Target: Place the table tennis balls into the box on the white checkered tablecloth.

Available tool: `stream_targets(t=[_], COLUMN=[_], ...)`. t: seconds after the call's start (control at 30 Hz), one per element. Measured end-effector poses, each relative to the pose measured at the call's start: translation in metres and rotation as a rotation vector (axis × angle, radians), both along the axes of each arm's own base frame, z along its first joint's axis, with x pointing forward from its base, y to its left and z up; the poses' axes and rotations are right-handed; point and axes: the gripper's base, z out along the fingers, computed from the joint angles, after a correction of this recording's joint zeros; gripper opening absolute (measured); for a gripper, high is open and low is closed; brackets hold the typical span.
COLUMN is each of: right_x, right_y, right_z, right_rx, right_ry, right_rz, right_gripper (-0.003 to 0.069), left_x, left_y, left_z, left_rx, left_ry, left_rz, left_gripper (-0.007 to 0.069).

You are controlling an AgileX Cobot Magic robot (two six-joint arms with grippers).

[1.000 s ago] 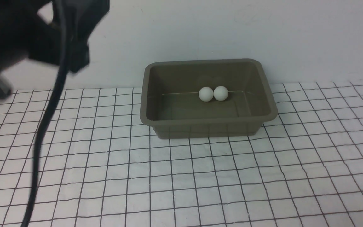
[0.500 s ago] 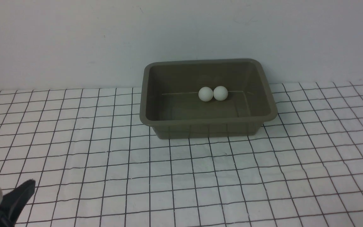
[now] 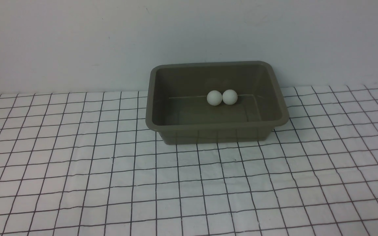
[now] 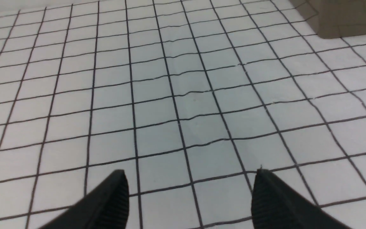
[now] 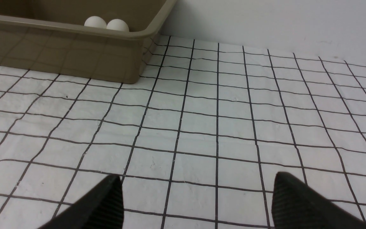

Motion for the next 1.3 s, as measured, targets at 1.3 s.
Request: stream_targets(t=[1.3], right_x=[0.000], right_y=[0.000], right_z=[0.000], right_rx=[0.000], right_ry=[0.000], right_rz=[0.000], right_gripper=[0.0568], left_x=[-0.006], left_y=[0.012], left_z=[0.001], left_rx=[0.088], left_ry=[-0.054], left_rz=[0.109], left_gripper=[0.0468])
